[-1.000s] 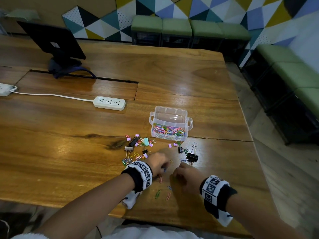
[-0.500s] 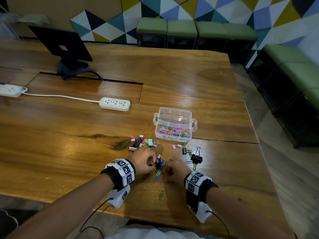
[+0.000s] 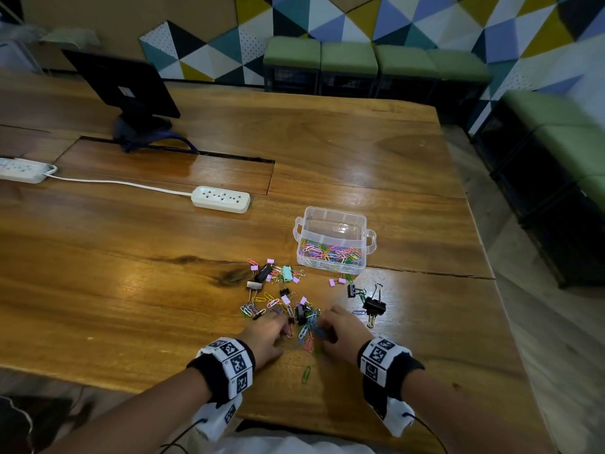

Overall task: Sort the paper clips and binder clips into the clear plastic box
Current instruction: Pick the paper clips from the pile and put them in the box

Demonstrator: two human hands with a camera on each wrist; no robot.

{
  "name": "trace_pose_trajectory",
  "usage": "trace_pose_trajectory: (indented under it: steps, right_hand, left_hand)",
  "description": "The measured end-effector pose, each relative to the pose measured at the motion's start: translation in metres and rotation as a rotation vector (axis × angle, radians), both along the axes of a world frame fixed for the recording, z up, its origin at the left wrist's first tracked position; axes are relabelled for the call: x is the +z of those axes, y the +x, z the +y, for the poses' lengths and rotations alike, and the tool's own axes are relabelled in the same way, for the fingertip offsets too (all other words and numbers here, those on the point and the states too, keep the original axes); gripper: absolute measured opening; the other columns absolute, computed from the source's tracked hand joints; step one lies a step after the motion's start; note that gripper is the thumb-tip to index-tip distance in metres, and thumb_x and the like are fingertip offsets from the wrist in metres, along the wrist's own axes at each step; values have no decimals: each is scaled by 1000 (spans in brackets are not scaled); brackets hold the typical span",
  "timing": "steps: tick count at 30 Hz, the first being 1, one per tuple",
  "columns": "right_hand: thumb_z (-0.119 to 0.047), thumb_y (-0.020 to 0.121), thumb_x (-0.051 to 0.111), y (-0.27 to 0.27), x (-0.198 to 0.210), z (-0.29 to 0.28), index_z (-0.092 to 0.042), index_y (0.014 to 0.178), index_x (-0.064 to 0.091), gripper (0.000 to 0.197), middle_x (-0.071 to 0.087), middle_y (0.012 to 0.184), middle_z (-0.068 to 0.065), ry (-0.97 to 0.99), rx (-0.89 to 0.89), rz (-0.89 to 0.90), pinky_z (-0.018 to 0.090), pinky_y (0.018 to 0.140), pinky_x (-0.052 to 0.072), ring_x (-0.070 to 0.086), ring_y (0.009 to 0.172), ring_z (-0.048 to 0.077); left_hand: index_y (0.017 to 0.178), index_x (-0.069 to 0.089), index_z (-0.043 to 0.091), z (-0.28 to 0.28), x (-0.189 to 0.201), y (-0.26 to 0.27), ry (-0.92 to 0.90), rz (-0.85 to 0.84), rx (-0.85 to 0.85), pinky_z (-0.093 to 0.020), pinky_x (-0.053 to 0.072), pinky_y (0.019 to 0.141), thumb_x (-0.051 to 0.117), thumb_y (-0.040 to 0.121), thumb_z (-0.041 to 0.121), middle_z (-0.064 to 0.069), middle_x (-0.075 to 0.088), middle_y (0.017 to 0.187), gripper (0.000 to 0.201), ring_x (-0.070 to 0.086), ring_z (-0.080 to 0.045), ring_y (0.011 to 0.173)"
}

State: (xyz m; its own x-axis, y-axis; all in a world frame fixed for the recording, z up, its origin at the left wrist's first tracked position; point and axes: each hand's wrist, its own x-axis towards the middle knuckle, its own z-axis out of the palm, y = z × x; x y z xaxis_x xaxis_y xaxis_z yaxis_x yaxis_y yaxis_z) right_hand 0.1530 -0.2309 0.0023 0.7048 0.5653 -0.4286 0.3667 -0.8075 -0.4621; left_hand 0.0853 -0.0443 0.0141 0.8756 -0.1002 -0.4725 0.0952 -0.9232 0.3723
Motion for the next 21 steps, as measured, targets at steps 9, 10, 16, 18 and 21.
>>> trace_pose_trajectory:
  steps: [9, 10, 16, 18, 21]
  right_hand:
    - [-21, 72, 71, -8, 0, -7, -26, 104, 59, 35, 58, 96, -10, 34, -107, 61, 27, 82, 54, 58, 90, 11]
    - [-26, 69, 74, -9, 0, -12, -28, 102, 57, 37, 58, 95, -11, 21, -117, 64, 27, 80, 54, 58, 88, 11]
    - [-28, 61, 77, -20, -6, -11, -27, 105, 53, 50, 51, 95, -10, -79, -35, 119, 27, 79, 52, 55, 89, 14]
    - [-24, 68, 74, -20, -4, 1, -24, 104, 56, 40, 52, 92, -9, -15, -59, 94, 22, 74, 49, 55, 88, 13]
    - [-22, 74, 74, -13, 7, 15, -19, 103, 60, 32, 61, 99, -2, 21, -93, 91, 22, 81, 48, 57, 94, 16]
  left_hand:
    - [91, 46, 22, -15, -2, 11, -222, -38, 141, -19, 37, 59, 71, 75, 8, 12, 45, 77, 32, 46, -9, 69]
    - [94, 45, 21, -12, -1, 9, -193, -31, 130, -19, 37, 60, 73, 74, 11, 10, 43, 81, 35, 45, -9, 72]
    - [122, 45, 18, -6, -3, 2, -66, 31, 40, -28, 42, 92, 73, 77, 19, -1, 45, 122, 53, 49, -18, 113]
    - [122, 47, 17, -14, -3, 6, -83, 4, 32, -27, 42, 91, 70, 80, 21, -3, 48, 122, 48, 50, -19, 113]
    - [118, 51, 14, -24, 1, 11, -128, -23, 37, -27, 44, 86, 66, 82, 15, -5, 53, 119, 40, 54, -20, 108]
